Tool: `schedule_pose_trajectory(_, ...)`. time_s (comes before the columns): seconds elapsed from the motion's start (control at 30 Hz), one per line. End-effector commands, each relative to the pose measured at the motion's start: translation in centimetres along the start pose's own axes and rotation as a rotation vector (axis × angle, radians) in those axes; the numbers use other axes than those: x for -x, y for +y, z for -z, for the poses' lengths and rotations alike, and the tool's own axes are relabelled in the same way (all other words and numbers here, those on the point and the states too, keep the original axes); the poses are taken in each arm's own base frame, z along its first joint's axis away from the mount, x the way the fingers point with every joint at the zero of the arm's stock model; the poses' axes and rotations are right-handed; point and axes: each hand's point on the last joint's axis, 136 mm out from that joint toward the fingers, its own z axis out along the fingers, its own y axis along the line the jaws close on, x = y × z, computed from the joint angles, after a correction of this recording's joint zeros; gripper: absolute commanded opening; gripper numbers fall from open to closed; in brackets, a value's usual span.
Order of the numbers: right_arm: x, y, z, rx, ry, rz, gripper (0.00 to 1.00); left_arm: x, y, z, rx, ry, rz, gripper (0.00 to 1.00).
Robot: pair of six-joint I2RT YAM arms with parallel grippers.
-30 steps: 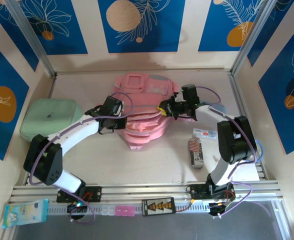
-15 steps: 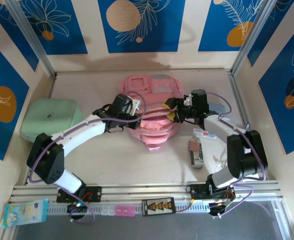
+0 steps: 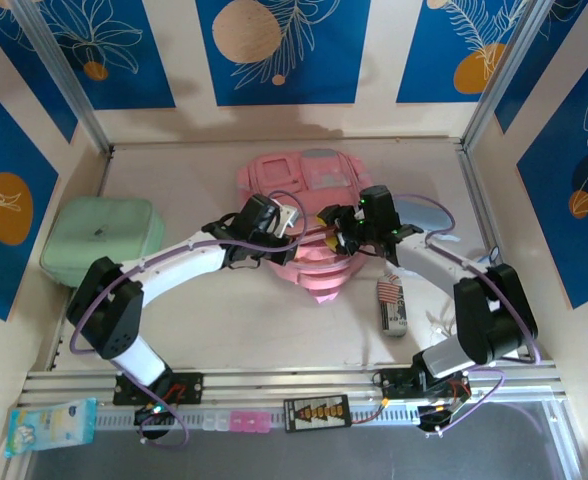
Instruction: Pack books, pencil case, and school supplies into a backpack
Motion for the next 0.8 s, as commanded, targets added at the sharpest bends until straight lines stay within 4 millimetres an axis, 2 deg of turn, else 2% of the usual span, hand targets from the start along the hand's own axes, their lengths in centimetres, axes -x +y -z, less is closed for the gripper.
schedule_pose_trajectory(0.0,0.5,1.2,-0.7,0.006,-0.042,-0.002,0.58,2.4,-2.0,0.4,-0.068,-0.071,-0.027,0.0)
schedule_pose_trajectory(0.07,0.5,1.5,-1.1,0.008,-0.049,0.008,0.5,2.2,-1.7,0.3,-0.055,-0.062,-0.027,0.0)
schedule_pose_trajectory(0.17,0.8,1.8,-1.3,0.008,-0.051,0.015,0.24,1.6,-1.2,0.4,-0.03,-0.03,-0.06,0.0)
schedule_pose_trajectory(0.27,1.2,2.4,-0.2,0.021,-0.072,0.038,0.14,0.3,1.3,1.1,0.105,0.02,-0.092,0.0)
schedule_pose_trajectory(0.33,1.5,3.3,0.9,0.041,-0.079,0.073,0.11,-0.5,3.0,1.8,0.18,0.04,-0.109,0.0)
schedule_pose_trajectory(0.47,2.1,5.6,3.1,0.106,-0.044,0.134,0.08,-0.6,6.2,3.3,0.276,0.021,-0.089,0.0)
schedule_pose_trajectory(0.57,1.5,7.2,4.1,0.15,0.003,0.176,0.08,0.1,7.7,3.5,0.293,0.002,-0.071,0.0)
schedule_pose_trajectory(0.77,0.4,8.8,4.9,0.201,0.073,0.211,0.07,2.7,10.3,3.1,0.299,-0.06,-0.035,0.0)
